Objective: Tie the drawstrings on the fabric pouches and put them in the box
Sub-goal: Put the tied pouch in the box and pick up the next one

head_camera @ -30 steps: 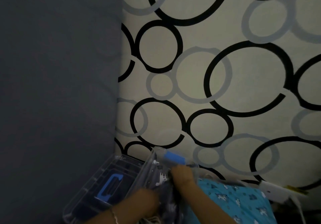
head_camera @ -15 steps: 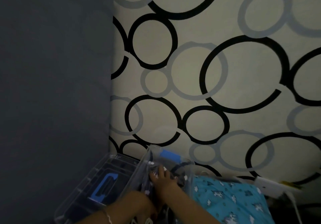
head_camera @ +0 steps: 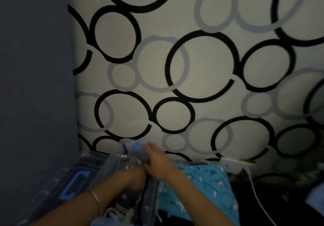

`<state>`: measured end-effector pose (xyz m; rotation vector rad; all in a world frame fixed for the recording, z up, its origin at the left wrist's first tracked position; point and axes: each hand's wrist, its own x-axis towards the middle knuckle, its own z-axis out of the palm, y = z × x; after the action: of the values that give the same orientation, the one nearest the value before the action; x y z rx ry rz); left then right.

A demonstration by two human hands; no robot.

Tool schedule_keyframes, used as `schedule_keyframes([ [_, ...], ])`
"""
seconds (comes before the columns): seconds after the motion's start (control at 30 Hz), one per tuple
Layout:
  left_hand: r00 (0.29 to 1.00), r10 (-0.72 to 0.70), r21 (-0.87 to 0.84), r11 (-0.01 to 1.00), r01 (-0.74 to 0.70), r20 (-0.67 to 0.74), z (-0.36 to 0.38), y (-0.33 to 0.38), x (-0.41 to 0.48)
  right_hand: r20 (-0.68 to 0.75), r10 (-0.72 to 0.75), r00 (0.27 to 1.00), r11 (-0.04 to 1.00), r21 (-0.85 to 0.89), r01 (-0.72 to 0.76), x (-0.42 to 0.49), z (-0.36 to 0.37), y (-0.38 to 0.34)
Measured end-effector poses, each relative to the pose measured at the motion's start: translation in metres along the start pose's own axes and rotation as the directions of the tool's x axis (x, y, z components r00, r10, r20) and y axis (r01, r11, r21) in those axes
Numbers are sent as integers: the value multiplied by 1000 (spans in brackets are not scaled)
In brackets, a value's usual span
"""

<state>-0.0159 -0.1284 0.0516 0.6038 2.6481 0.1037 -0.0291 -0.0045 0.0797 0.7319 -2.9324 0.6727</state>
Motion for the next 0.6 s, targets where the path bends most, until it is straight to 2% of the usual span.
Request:
schedule_keyframes([
  [0.07, 973, -19, -271, 961, -45, -230, -18, 16, 6, -101, 55, 993, 997, 61, -49, -17, -21, 14],
  [0.1, 941, -39, -332, 940, -80, -335, -26, 30, 6, -148, 81, 986, 994, 88, -69, -27, -27, 22],
  [0.17, 900, -119, -370, 928, -50, -420, -37, 53, 5, -231, 170, 958, 977, 169, -133, -46, -32, 36],
  [0.23, 887, -147, -379, 925, -34, -438, -38, 72, 5, -287, 314, 905, 939, 233, -252, -66, -24, 53],
  [0.3, 891, -151, -408, 912, -41, -428, -35, 84, 3, -243, 413, 878, 909, 177, -378, -79, -9, 67],
  [0.4, 901, -152, -423, 905, -38, -406, -21, 91, 6, 39, 432, 901, 894, 112, -434, -92, 30, 67],
  [0.47, 902, -160, -425, 905, -28, -400, -14, 93, 8, 171, 453, 875, 849, 215, -482, -99, 60, 52],
  [0.53, 907, -147, -428, 903, -41, -396, -10, 95, 8, 152, 514, 844, 813, 227, -536, -99, 85, 42],
  [0.6, 920, -126, -462, 884, -65, -370, -7, 99, 7, 83, 610, 788, 786, 59, -615, -97, 103, 39],
])
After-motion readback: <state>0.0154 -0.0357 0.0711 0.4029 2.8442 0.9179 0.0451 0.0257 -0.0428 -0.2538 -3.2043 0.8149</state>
